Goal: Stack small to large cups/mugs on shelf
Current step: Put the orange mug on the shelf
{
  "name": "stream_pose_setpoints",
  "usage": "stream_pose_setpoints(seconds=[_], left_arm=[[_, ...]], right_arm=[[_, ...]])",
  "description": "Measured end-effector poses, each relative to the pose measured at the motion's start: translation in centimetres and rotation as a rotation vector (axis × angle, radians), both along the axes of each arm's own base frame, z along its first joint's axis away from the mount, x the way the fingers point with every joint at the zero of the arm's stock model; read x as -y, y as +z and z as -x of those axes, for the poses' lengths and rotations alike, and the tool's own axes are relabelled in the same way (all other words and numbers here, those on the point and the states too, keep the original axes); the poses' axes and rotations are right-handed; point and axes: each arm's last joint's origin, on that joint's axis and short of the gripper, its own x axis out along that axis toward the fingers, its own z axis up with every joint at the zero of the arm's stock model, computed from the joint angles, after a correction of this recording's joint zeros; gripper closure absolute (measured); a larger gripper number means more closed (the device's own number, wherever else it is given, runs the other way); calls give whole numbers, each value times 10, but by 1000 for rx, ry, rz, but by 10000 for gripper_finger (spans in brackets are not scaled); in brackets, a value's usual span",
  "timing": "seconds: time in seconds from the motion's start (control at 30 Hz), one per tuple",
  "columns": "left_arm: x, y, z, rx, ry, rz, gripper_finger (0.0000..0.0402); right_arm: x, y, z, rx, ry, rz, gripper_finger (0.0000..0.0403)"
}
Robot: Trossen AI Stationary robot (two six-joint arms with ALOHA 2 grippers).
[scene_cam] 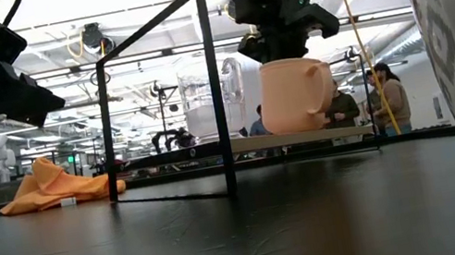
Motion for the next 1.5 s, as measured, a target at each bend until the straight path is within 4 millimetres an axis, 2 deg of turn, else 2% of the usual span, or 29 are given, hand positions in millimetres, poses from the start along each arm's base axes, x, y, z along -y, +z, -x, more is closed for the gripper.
stream_pose_setpoints(seconds=[0.57, 1.0, 1.5], left_arm=[[0, 0, 0, 1, -1, -3, 376], [0, -25, 2, 57, 0, 6, 376], [0, -20, 1, 110, 0, 13, 376]], right_arm=[[0, -1, -1, -6, -81, -41, 401], [1, -3, 5, -79, -212, -51, 401], [7, -4, 9, -112, -285, -57, 401]])
